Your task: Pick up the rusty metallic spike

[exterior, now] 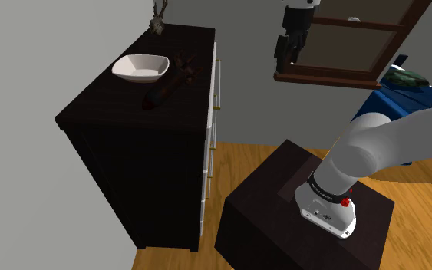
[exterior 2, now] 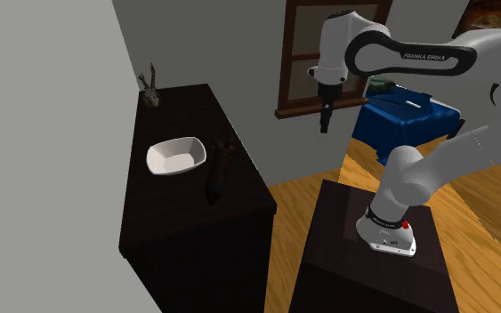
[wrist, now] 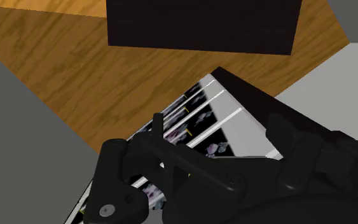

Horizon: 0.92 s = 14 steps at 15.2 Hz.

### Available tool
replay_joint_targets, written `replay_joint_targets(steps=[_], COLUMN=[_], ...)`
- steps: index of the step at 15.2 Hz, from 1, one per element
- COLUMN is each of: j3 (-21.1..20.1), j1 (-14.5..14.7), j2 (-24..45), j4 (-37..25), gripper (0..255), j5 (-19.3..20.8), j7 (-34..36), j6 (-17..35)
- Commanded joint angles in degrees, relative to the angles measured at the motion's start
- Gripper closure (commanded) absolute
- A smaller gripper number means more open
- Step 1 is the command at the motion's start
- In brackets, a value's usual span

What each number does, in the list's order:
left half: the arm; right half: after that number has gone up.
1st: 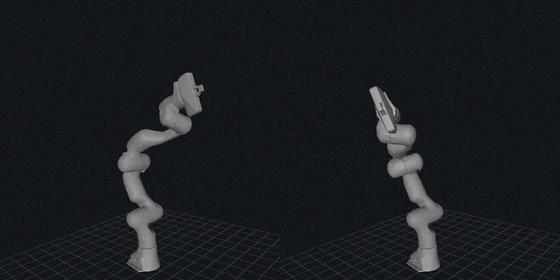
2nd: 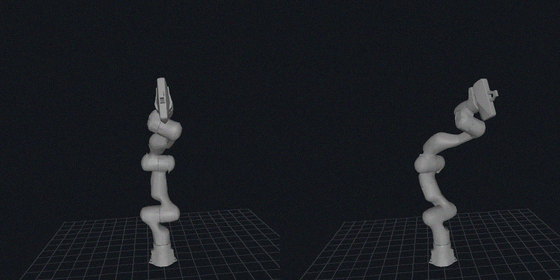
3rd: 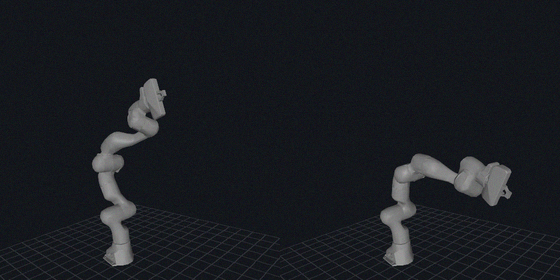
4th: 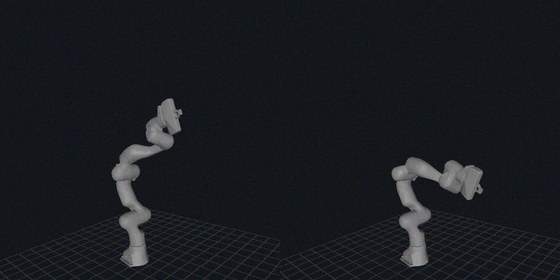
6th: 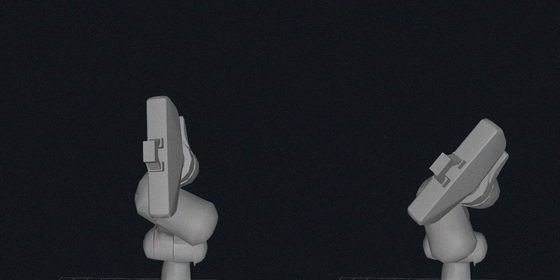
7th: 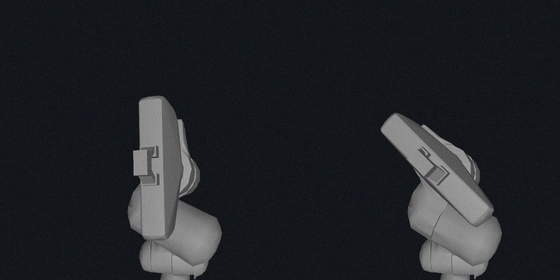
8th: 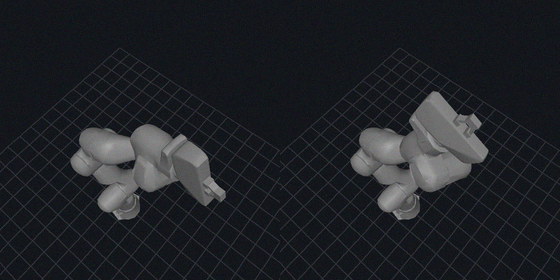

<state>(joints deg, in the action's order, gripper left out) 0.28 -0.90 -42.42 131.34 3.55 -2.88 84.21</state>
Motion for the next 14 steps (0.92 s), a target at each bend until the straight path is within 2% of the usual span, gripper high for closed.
replay_joint_targets(steps=[1, 8, 14], j3=[0.0, -10.5, -19.5], j1=[0.0, -1.7, -4.2], j2=[0.0, 3.3, 10.7], j4=[0.0, 1.2, -2.1], gripper=[0, 0, 0], j5=[0.0, -7.6, -10.8], j7=[0.0, 21.9, 40.4], j6=[0.0, 7.7, 15.1])
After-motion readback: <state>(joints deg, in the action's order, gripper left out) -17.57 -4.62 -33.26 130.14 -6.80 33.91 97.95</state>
